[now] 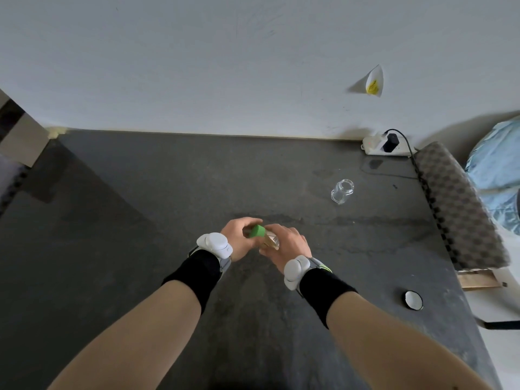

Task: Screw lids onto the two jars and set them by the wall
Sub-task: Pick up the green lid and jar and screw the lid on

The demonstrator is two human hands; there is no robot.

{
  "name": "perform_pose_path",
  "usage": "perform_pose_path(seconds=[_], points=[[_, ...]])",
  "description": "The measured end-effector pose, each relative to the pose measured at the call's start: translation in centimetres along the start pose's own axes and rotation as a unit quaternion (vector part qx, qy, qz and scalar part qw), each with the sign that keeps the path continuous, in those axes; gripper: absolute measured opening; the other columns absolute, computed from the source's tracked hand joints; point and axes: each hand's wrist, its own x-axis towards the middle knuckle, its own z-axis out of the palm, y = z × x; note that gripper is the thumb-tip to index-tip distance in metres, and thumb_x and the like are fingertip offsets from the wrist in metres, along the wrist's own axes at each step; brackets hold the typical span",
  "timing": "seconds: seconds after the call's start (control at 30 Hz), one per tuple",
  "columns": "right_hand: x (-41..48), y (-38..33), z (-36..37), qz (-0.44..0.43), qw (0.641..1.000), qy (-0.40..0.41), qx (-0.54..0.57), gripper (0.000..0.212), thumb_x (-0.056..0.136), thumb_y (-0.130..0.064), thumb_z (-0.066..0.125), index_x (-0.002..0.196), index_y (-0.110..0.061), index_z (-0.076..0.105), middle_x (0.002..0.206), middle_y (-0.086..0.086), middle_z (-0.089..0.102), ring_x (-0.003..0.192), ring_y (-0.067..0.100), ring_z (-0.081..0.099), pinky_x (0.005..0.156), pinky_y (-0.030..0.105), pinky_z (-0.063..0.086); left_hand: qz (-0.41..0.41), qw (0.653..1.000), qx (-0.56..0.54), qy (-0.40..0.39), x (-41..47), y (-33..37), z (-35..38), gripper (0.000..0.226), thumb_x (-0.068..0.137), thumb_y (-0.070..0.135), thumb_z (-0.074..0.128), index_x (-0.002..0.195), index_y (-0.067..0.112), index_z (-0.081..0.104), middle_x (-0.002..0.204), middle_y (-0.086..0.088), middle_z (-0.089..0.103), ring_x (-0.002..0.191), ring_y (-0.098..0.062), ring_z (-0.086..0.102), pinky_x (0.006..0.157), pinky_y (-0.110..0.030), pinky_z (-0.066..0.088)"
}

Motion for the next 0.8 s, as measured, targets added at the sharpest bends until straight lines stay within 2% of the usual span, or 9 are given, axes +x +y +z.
perform_pose_path(seconds=[0.07,0.17,0.3,0.4,0.47,0.53,0.6,0.67,0.8], points=[[0.1,0.2,-0.1,0.001,1.0,0.0,-0.002,0.054,0.084,-0.037,0.078,0.134,-0.031,0.058,0.128,-0.005,0.07,0.123,0.026,0.053,0.098,0.038,0.037,0.007,1.0,-0.002,-0.001,-0.2,0.5,0.0,0.063,0.085,0.026,0.083,0.143,0.015,0.06,0.137,0.001,0.067,0.116,-0.011,0.063,0.099,-0.023,0.047],[0.1,0.3,-0.3,0.0,1.0,0.003,-0.001,0.053,0.084,-0.038,0.078,0.133,-0.032,0.058,0.129,-0.005,0.069,0.123,0.025,0.053,0.097,0.037,0.036,-0.023,0.999,-0.01,0.027,0.1,0.7,0.1,0.049,0.089,0.036,0.077,0.133,0.016,0.067,0.131,-0.002,0.072,0.106,-0.018,0.069,0.099,-0.037,0.056],[0.1,0.6,-0.6,0.004,1.0,0.002,0.001,0.055,0.084,-0.038,0.078,0.134,-0.03,0.057,0.129,-0.004,0.069,0.125,0.026,0.053,0.098,0.038,0.036,0.003,1.0,-0.009,0.019,0.0,1.4,0.4,0.057,0.084,0.028,0.082,0.138,0.02,0.065,0.135,0.003,0.069,0.116,-0.011,0.065,0.099,-0.024,0.047],[0.0,0.6,-0.7,0.001,1.0,0.01,0.003,0.053,0.084,-0.037,0.078,0.133,-0.031,0.058,0.129,-0.004,0.069,0.124,0.025,0.053,0.096,0.037,0.035,-0.039,0.999,-0.017,0.035,0.1,1.5,0.4,0.051,0.086,0.047,0.075,0.127,0.018,0.069,0.121,0.003,0.073,0.106,-0.021,0.072,0.097,-0.04,0.058],[0.1,0.6,-0.8,0.003,1.0,0.009,0.001,0.055,0.084,-0.037,0.079,0.134,-0.03,0.058,0.129,-0.004,0.069,0.124,0.025,0.053,0.097,0.037,0.035,-0.02,0.999,-0.018,0.029,0.1,1.5,0.5,0.04,0.089,0.033,0.076,0.126,0.017,0.071,0.12,-0.003,0.076,0.104,-0.023,0.074,0.096,-0.041,0.059],[0.1,0.7,-0.9,0.006,1.0,0.01,0.002,0.055,0.084,-0.038,0.078,0.134,-0.03,0.057,0.129,-0.004,0.069,0.124,0.026,0.053,0.097,0.038,0.036,0.009,0.999,-0.011,0.032,-0.1,1.7,0.6,0.046,0.087,0.02,0.079,0.132,0.018,0.069,0.126,-0.001,0.073,0.111,-0.015,0.069,0.1,-0.03,0.054],[0.1,0.7,-1.0,0.003,1.0,0.015,0.005,0.055,0.084,-0.038,0.079,0.134,-0.03,0.057,0.129,-0.004,0.069,0.123,0.026,0.054,0.096,0.038,0.036,-0.001,0.999,-0.021,0.04,-0.2,1.7,0.7,0.055,0.085,0.031,0.082,0.136,0.018,0.065,0.13,0.003,0.07,0.113,-0.012,0.065,0.101,-0.027,0.049],[0.0,0.5,-1.1,-0.002,1.0,0.02,0.007,0.054,0.083,-0.037,0.079,0.133,-0.03,0.058,0.129,-0.005,0.068,0.122,0.025,0.054,0.094,0.037,0.036,-0.022,0.998,-0.026,0.05,-0.2,1.7,0.7,0.055,0.086,0.042,0.079,0.132,0.017,0.067,0.129,0.001,0.072,0.106,-0.018,0.069,0.1,-0.036,0.055],[0.2,0.5,-1.2,0.002,1.0,0.021,0.012,0.058,0.081,-0.036,0.082,0.134,-0.026,0.059,0.131,0.0,0.063,0.122,0.027,0.055,0.097,0.038,0.039,0.016,0.999,-0.025,0.044,-0.3,1.8,0.6,0.047,0.085,0.022,0.081,0.131,0.02,0.07,0.125,-0.003,0.075,0.108,-0.016,0.072,0.101,-0.034,0.056]])
